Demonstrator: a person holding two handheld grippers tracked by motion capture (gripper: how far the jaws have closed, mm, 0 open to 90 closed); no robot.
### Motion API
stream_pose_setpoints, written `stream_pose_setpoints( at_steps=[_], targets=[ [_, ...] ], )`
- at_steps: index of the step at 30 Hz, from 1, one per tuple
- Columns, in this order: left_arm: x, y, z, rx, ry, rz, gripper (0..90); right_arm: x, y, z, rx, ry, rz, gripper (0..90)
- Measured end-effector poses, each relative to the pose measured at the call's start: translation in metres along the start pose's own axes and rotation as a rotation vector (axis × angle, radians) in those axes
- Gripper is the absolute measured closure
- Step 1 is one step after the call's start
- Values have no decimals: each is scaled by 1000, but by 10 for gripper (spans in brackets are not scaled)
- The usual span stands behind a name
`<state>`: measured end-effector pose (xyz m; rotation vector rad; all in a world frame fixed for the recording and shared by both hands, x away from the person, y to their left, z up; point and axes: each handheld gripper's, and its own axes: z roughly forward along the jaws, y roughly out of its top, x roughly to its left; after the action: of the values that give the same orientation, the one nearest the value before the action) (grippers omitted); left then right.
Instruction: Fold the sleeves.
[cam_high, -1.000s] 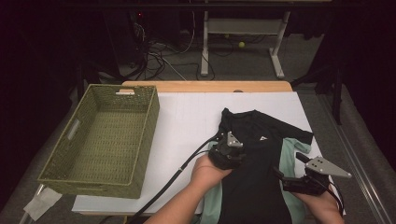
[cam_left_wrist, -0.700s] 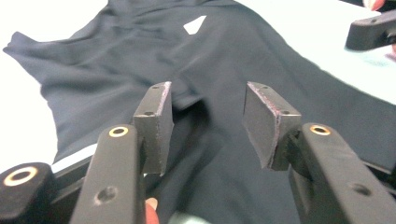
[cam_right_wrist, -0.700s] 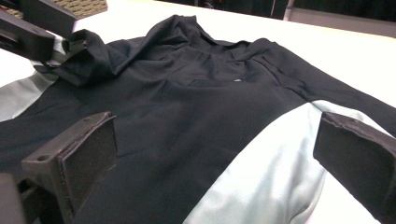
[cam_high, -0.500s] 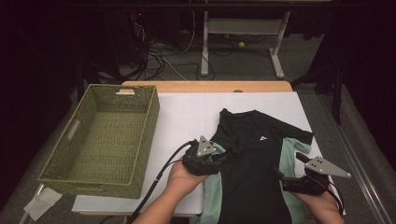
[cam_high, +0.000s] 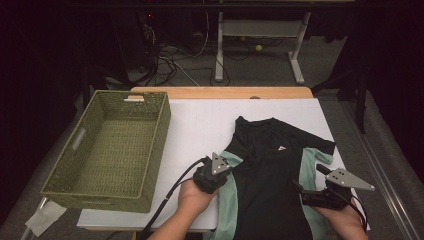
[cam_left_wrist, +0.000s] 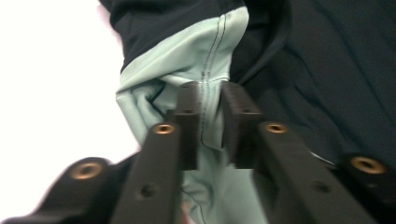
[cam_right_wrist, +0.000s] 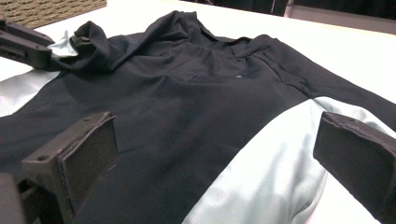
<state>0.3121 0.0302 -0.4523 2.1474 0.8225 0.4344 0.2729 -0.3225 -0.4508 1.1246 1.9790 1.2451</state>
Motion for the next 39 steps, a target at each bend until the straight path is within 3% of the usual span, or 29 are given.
stream_pose_setpoints(
  at_steps=[2,7,11,14,17,20,23,27,30,33,36,39],
  targets=[
    [-3,-2,-4,-4,-8,-5,803,0,0,0,0,1,1,1],
    [-10,-13,-10,-6,-86,-49,806,1,0,0,1,2,2,1],
    [-11,-22,-8,9,-115,-74,801,1,0,0,0,1,-1,2],
    [-13,-26,-9,1,-127,-59,694,1,0,0,2,0,-3,1],
    [-12,-28,-13,-23,-122,-59,562,1,0,1,2,1,-3,1],
    [-9,-28,-19,-51,-56,-56,429,2,0,1,2,0,-2,1],
    [3,-30,-24,-73,-4,-91,345,2,0,1,3,-1,-2,2],
    [18,-37,-25,-56,19,-124,375,2,0,1,3,0,0,1],
    [23,-38,-23,-41,40,-122,516,1,0,1,4,1,1,1],
    [28,-35,-17,-33,25,-150,539,1,0,1,5,2,2,2],
    [19,-29,-17,-39,-23,-112,511,1,0,1,4,1,4,1],
    [6,-29,-16,-4,-47,-65,532,1,-1,1,5,1,5,2]
  ],
)
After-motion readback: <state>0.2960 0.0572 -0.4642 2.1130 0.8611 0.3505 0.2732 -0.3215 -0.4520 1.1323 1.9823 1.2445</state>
